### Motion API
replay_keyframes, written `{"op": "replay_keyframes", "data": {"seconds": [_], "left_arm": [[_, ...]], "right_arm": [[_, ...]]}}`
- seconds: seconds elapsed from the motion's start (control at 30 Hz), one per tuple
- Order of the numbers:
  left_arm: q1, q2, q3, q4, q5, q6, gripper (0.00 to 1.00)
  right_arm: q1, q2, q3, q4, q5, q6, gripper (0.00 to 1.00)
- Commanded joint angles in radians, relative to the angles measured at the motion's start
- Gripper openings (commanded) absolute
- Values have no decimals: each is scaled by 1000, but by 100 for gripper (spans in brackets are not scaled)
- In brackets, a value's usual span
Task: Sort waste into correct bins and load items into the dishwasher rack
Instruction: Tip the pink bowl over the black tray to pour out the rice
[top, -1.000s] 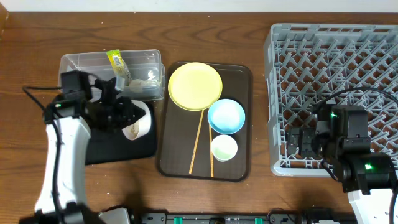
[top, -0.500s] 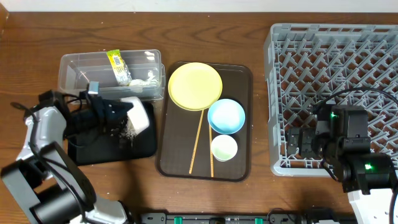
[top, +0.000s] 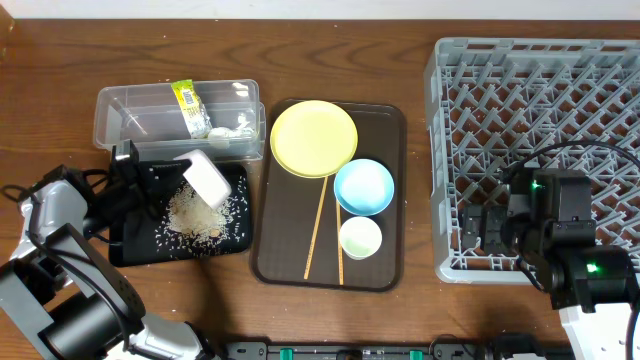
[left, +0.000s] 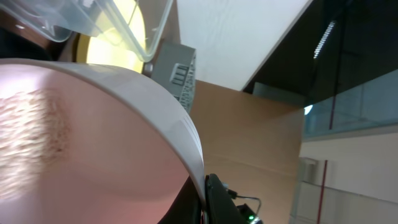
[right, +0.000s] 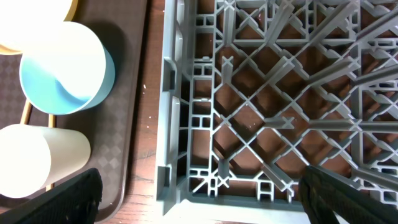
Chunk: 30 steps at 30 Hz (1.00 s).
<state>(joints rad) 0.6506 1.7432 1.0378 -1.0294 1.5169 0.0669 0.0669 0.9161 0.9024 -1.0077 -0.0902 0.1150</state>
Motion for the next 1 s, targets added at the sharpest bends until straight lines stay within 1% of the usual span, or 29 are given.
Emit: {"op": "replay_keyframes", "data": {"seconds": [0.0,0.7,0.97], "left_arm": [[8,2,-4,-6,56,-16,6],[8,2,-4,-5,56,-15,6],[8,2,-4,-5,42,11,6]], "right_arm": [[18,0,19,-2,-4,11,99],[18,0,19,-3,-4,11,99],[18,0,19,-3,-4,11,99]]}}
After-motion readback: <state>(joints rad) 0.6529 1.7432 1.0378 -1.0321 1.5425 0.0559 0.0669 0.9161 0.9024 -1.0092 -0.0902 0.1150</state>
